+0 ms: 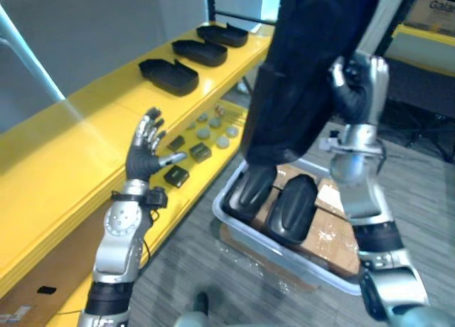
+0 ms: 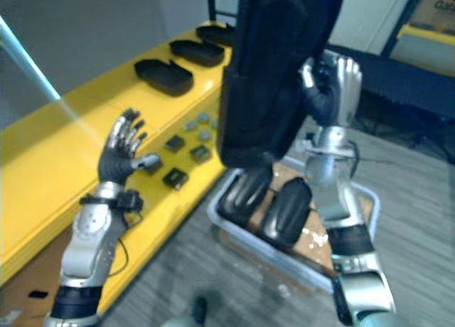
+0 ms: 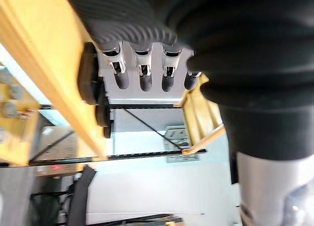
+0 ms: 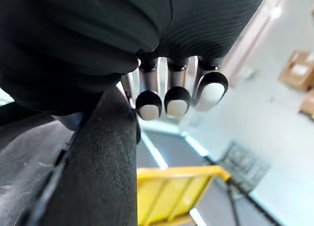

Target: Walk over and take plastic housings, then place them on the shelf

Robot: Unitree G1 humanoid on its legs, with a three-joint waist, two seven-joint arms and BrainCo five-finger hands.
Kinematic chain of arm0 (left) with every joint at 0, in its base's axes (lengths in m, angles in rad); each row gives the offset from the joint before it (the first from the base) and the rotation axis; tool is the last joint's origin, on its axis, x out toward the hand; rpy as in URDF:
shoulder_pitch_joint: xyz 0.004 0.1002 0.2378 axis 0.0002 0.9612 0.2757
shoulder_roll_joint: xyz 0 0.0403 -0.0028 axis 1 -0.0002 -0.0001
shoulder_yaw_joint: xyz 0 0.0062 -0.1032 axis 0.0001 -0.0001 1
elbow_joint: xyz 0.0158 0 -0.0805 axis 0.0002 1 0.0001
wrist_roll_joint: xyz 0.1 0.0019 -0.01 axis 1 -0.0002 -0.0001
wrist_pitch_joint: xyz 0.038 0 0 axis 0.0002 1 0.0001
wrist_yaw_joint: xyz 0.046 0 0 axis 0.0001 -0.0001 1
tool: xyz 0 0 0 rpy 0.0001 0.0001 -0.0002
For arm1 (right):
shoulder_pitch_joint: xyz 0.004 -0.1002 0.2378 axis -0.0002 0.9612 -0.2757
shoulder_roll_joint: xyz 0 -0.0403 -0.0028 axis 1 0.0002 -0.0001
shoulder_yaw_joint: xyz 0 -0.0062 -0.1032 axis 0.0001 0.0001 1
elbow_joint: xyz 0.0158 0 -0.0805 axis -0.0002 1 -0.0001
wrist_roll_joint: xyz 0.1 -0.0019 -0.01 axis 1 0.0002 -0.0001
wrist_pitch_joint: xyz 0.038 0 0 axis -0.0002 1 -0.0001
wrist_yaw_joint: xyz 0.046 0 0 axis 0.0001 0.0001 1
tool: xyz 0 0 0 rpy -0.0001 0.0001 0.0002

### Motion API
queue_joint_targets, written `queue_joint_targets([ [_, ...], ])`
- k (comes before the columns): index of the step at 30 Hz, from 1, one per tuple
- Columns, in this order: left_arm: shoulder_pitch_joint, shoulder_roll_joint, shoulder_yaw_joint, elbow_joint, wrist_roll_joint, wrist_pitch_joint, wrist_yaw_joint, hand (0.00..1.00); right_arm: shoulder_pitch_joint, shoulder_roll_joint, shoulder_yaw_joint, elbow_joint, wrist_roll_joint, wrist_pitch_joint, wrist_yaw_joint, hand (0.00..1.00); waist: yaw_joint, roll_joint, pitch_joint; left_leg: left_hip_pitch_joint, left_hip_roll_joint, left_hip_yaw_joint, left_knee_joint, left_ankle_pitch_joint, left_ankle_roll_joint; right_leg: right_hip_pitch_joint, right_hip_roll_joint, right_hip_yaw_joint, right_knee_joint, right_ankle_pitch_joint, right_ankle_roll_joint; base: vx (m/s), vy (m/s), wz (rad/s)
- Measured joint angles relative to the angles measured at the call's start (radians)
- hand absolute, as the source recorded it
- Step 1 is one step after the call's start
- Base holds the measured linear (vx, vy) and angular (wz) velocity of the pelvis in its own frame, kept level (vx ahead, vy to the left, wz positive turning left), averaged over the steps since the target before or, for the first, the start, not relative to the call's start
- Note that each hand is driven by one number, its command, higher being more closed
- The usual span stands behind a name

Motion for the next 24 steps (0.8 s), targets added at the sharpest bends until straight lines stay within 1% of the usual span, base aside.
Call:
queue_joint_targets([
  [2,0.000,-0.001,0.000,0.019,-0.007,0.005,-0.016,0.00,0.000,0.000,0.022,0.020,-0.008,0.000,0.014,1.00,0.003,0.003,-0.001,-0.008,0.008,0.003,0.000,0.001,-0.001,-0.001,0.012,-0.007,-0.015,-0.008,-0.016,-0.19,-0.050,-0.01],
  [4,0.000,-0.025,0.000,0.040,-0.048,0.007,-0.044,0.00,0.000,0.000,0.042,0.054,-0.022,0.000,0.029,1.00,0.003,0.012,-0.004,-0.011,0.030,0.004,0.000,0.002,-0.002,-0.001,0.037,-0.021,-0.021,-0.014,-0.039,-0.17,-0.062,0.04],
  [7,0.001,-0.041,-0.019,0.052,-0.090,0.013,-0.078,0.00,0.000,-0.001,0.043,0.056,-0.048,-0.001,0.040,1.00,0.001,0.019,-0.015,-0.026,0.050,0.017,0.000,0.003,-0.004,-0.002,0.052,-0.041,-0.049,-0.010,-0.049,-0.13,-0.052,0.10],
  [8,0.003,-0.043,-0.035,0.054,-0.155,0.037,-0.108,0.00,0.000,-0.001,0.047,0.057,-0.074,-0.001,0.042,1.00,0.007,0.025,-0.020,-0.033,0.060,0.025,0.000,0.017,-0.019,0.001,0.061,-0.050,-0.076,0.006,-0.048,-0.06,-0.015,-0.05],
  [10,0.002,-0.047,-0.043,0.055,-0.166,0.048,-0.117,0.00,0.000,-0.001,0.057,0.060,-0.080,-0.001,0.044,1.00,0.004,0.028,-0.026,-0.042,0.064,0.025,0.000,0.038,-0.019,0.001,0.070,-0.053,-0.088,0.014,-0.045,-0.02,-0.007,-0.02],
  [11,0.002,-0.052,-0.049,0.060,-0.167,0.050,-0.122,0.00,0.000,0.000,0.063,0.081,-0.098,-0.011,0.044,1.00,0.005,0.023,-0.028,-0.044,0.064,0.027,0.000,0.054,-0.024,0.003,0.070,-0.054,-0.094,0.024,-0.046,0.00,0.000,0.00],
  [13,0.002,-0.053,-0.058,0.072,-0.189,0.050,-0.122,0.00,0.000,0.000,0.075,0.116,-0.118,-0.018,0.046,1.00,0.007,0.014,-0.033,-0.043,0.058,0.029,0.000,0.063,-0.028,0.015,0.068,-0.055,-0.101,0.036,-0.043,0.02,0.004,0.02],
  [14,0.001,-0.054,-0.062,0.078,-0.196,0.051,-0.123,0.00,0.000,0.000,0.079,0.128,-0.120,-0.021,0.047,1.00,0.007,0.012,-0.034,-0.043,0.056,0.029,0.000,0.067,-0.022,0.016,0.066,-0.055,-0.100,0.039,-0.040,0.05,0.007,0.08],
  [16,0.002,-0.068,-0.072,0.093,-0.196,0.052,-0.130,0.00,-0.001,0.001,0.086,0.162,-0.139,-0.036,0.054,1.00,0.012,0.012,-0.034,-0.042,0.051,0.026,0.000,0.073,-0.021,0.017,0.062,-0.056,-0.093,0.043,-0.035,0.02,0.004,0.07],
  [21,0.002,-0.067,-0.089,0.094,-0.201,0.052,-0.140,0.00,-0.008,0.001,0.122,0.201,-0.160,-0.048,0.063,1.00,0.007,0.012,-0.034,-0.036,0.051,0.027,0.000,0.073,-0.021,0.016,0.059,-0.053,-0.082,0.041,-0.037,0.00,0.000,0.00],
  [24,0.002,-0.068,-0.117,0.098,-0.200,0.053,-0.143,0.00,-0.008,0.001,0.133,0.215,-0.169,-0.052,0.064,1.00,0.007,0.012,-0.034,-0.030,0.052,0.027,0.000,0.072,-0.021,0.014,0.057,-0.050,-0.069,0.033,-0.041,-0.04,-0.001,-0.01],
])
